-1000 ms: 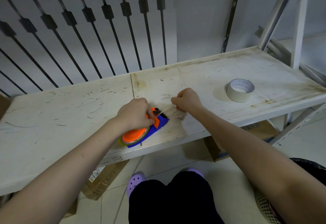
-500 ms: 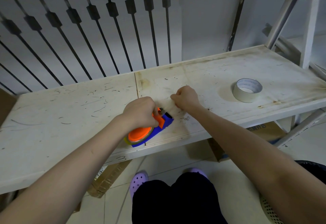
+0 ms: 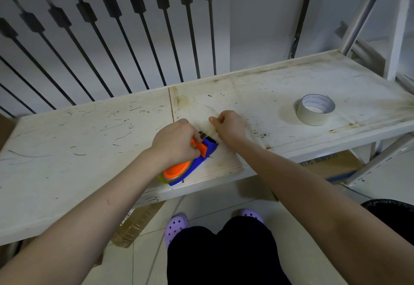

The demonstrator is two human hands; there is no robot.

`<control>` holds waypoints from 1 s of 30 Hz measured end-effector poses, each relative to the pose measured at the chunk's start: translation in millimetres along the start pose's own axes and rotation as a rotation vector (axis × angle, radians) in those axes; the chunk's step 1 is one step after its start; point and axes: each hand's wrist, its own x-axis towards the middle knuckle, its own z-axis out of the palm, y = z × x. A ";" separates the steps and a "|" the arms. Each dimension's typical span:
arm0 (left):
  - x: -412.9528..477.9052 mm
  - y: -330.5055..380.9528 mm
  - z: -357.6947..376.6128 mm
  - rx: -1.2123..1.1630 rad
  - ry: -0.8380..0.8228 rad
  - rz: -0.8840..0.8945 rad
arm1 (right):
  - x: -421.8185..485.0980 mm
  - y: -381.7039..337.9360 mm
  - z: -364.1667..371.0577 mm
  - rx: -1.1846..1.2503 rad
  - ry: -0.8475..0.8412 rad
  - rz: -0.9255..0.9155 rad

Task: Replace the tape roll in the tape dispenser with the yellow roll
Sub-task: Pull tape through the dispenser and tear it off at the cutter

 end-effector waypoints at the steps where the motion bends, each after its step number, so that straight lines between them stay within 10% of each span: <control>1: 0.7 0.2 0.5 0.009 0.001 -0.004 | 0.4 -0.1 1.2 -0.001 0.008 0.002; 30: -19.1 -25.2 -0.1 -0.245 0.053 -0.012 | -61.1 12.6 -31.9 0.168 0.032 0.137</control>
